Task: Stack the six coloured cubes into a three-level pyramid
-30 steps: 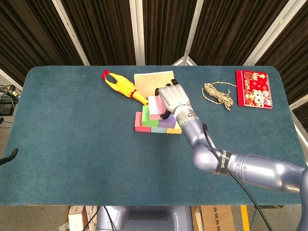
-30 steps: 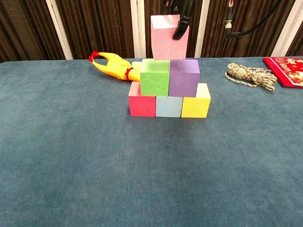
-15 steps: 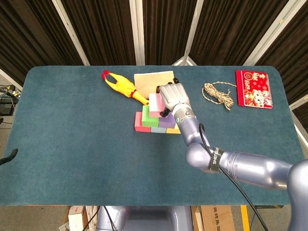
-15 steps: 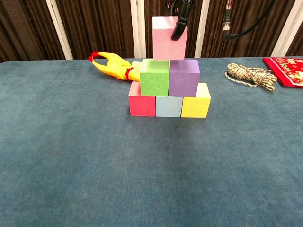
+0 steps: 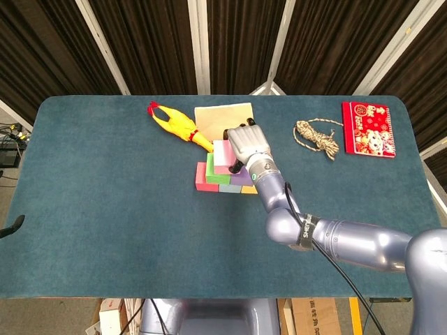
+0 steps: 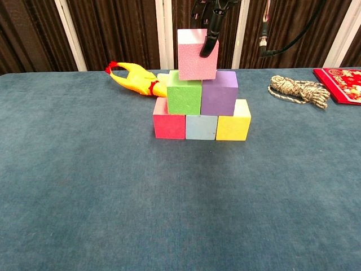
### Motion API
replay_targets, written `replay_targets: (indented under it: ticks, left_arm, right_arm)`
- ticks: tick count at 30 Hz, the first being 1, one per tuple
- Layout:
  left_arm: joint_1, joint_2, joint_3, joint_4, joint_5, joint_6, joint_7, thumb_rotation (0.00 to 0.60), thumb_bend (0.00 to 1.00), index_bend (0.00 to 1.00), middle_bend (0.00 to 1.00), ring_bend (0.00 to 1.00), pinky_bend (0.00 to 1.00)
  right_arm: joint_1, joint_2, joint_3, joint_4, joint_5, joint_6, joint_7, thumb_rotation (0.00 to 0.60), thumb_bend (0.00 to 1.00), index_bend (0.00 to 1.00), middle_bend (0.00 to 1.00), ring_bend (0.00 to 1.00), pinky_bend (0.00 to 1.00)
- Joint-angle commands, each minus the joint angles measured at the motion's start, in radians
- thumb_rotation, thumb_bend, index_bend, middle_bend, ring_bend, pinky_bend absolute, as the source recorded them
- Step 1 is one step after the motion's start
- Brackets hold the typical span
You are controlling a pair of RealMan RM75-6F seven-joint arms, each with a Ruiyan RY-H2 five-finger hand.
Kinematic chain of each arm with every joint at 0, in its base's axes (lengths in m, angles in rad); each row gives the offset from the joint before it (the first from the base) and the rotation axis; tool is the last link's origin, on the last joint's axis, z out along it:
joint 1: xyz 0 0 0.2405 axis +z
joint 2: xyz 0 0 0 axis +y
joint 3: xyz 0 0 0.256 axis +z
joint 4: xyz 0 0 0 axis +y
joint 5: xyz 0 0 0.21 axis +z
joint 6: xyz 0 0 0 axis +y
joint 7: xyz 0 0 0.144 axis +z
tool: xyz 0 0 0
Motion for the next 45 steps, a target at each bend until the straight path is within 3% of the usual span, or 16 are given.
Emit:
replay_targets:
  ticks: [1, 45]
  left_arm:
    - [0.0, 0.0, 0.0, 0.001, 0.0, 0.0, -0.001, 0.6, 0.29, 0.09, 0.03, 0.0, 0.0]
    - [-0.002, -0.009, -0.005, 0.009, -0.005, -0.002, 0.01, 0.6, 0.29, 0.08, 0.03, 0.0, 0.0]
  right_arm:
    - [-0.001, -0.004, -0.001, 0.003, -0.003, -0.002, 0.003, 0.6, 0.29, 0.51, 0.41, 0.2, 0.0]
    - [0.002, -0.008, -0.025, 0.011, 0.0, 0.003, 0.009, 0.6, 0.28, 0.51, 0.41, 0.2, 0.0]
